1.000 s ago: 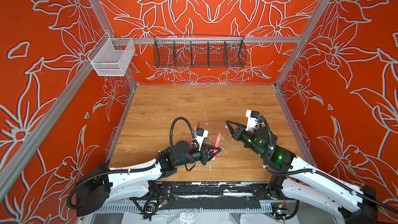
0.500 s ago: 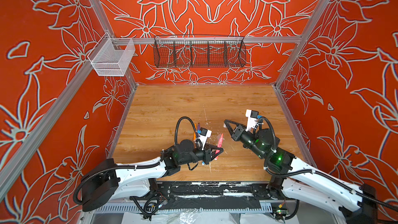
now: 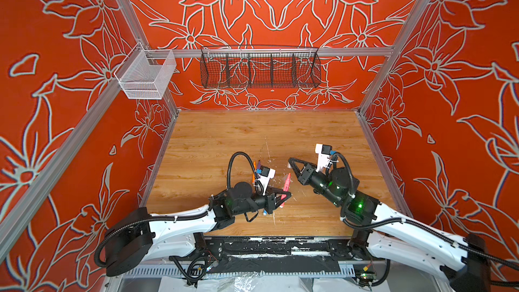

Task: Insert pens into pen caps
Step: Put on the pen cap to the pen.

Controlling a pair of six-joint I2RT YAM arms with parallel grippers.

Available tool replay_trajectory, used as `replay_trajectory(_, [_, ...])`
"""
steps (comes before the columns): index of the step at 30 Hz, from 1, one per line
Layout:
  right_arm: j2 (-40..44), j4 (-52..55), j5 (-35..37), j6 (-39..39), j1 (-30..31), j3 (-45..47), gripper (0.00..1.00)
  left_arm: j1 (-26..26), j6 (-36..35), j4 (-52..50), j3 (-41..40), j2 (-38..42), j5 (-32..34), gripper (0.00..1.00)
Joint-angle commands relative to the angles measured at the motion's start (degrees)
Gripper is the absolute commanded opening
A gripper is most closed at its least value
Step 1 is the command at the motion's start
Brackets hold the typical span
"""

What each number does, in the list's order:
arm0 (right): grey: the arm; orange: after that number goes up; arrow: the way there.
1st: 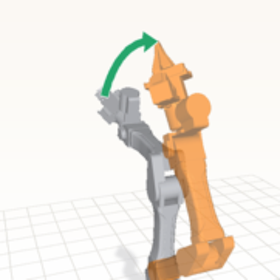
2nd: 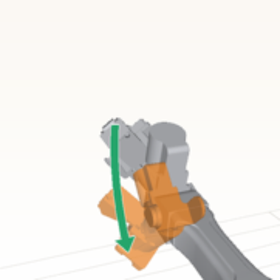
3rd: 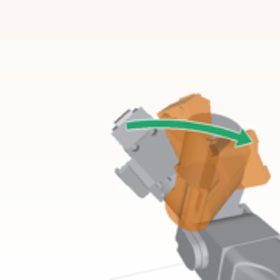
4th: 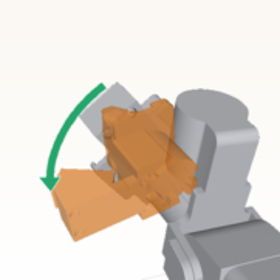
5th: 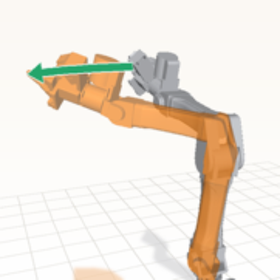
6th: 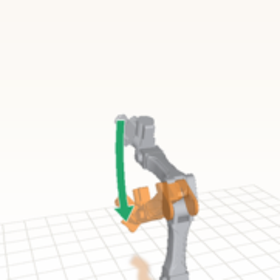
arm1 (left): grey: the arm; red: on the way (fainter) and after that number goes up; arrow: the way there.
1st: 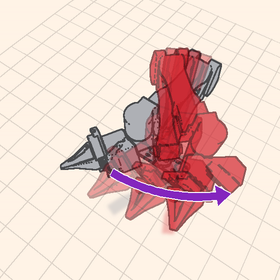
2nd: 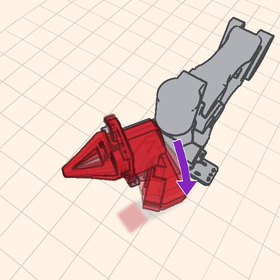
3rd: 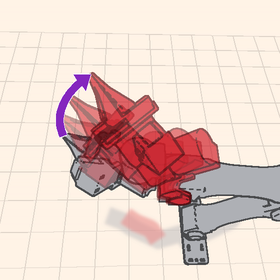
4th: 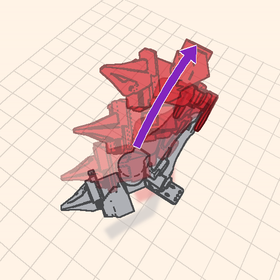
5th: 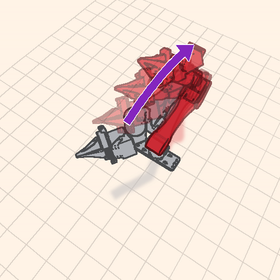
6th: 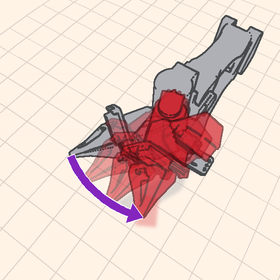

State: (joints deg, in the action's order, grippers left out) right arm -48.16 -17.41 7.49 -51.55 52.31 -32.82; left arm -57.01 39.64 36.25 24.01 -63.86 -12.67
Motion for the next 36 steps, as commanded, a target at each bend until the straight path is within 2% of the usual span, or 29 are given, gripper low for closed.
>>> replay_trajectory(1, [0.23, -1.40, -0.10, -1.32, 0.73, 1.30, 0.14, -0.42, -0.87, -0.09, 1.13, 1.55, 1.96, 0.00])
replay_trajectory(36, [1.90, -3.25, 1.19, -1.45, 4.37, 4.69, 0.15, -0.41, -2.00, -1.35, 2.13, 3.69, 5.79, 0.00])
